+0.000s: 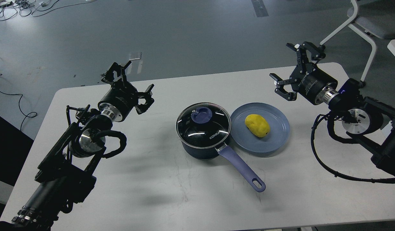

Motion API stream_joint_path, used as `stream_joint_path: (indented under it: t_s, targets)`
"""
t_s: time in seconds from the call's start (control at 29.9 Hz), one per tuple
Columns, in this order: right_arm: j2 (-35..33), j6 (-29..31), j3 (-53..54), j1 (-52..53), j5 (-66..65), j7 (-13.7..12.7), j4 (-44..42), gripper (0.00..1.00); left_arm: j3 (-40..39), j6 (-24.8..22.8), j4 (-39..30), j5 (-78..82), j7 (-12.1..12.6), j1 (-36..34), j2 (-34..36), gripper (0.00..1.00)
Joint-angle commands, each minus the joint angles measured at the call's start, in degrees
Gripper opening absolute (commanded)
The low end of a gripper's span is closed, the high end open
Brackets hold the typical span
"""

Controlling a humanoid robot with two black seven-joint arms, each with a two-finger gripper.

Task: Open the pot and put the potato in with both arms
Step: 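Raise the right gripper away and move the left gripper toward the pot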

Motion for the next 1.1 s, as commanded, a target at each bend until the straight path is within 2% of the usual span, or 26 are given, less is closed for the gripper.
stream_joint_path:
  t_s: [0.0, 0.17, 0.4, 1.07]
  targets:
    - [-2.0, 0.1, 0.8, 0.5, -0.1, 0.0, 0.0, 1.00, 0.0, -0.3, 0.0, 0.1, -0.7, 0.1, -0.4, 0.99]
    - [-3.3, 0.1, 0.9, 1.7, -0.1, -0.1, 0.0, 1.00, 0.0, -0.4, 0.0, 0.1, -1.5, 0.1, -0.7, 0.99]
    - [-7.5, 0.2, -0.1, 5.3, 0.0, -0.2, 0.8, 1.00, 0.0, -0.5, 0.0, 0.1, -1.3, 1.1, -1.3, 0.99]
    - [-6.8, 0.7, -0.6, 5.2, -0.3, -0.1, 0.7, 1.00, -0.4, 0.0, 0.0, 0.9, -1.4, 1.2, -1.6, 0.99]
